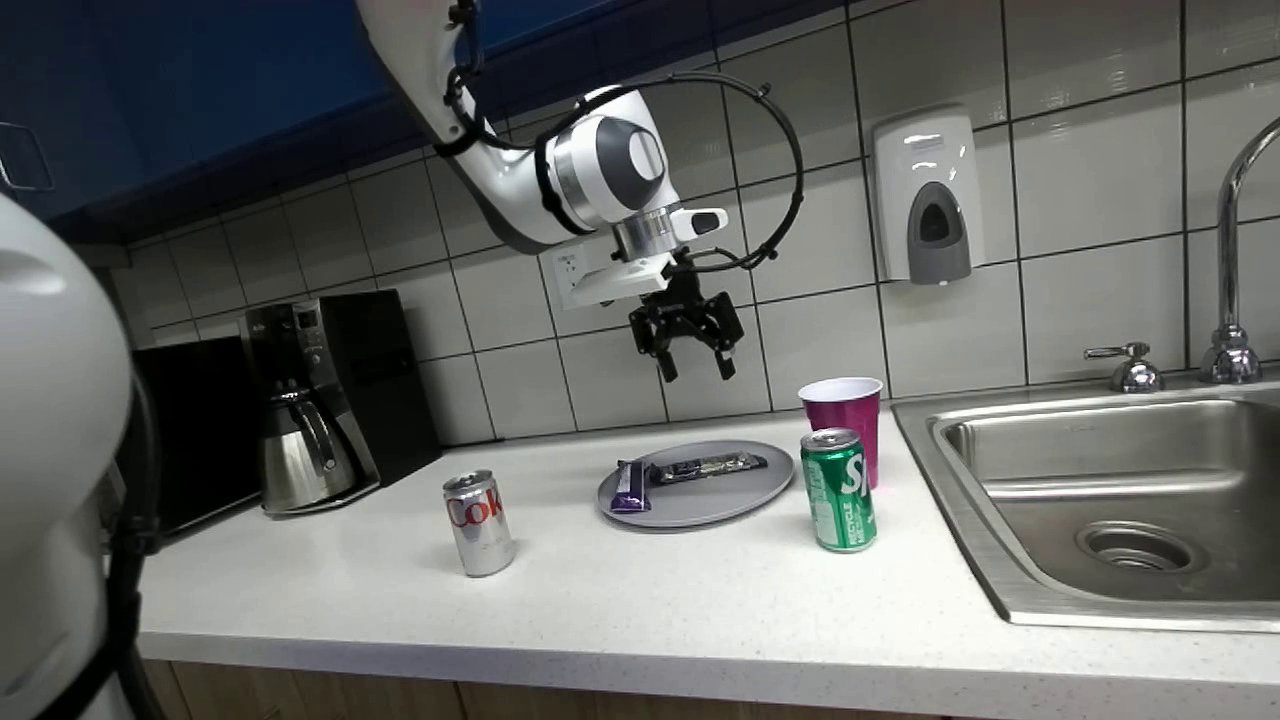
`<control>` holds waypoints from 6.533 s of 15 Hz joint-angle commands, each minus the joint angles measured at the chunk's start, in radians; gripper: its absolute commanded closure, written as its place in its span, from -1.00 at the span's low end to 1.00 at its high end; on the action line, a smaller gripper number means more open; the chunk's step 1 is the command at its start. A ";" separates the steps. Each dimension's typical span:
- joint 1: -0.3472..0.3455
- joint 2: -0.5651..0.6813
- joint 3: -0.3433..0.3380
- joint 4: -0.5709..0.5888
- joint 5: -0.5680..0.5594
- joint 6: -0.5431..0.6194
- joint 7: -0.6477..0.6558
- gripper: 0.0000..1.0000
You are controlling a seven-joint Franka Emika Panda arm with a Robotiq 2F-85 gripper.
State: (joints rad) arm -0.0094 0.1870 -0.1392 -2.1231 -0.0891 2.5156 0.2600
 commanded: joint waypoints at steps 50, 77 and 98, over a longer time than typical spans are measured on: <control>0.049 0.351 0.001 0.265 0.163 -0.125 0.486 -1.00; 0.055 0.311 -0.007 0.235 0.153 -0.091 0.483 0.84; -0.040 0.282 -0.034 0.310 0.163 -0.134 0.300 0.84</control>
State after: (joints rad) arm -0.0217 0.4660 -0.1799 -1.8560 0.0561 2.4251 0.6148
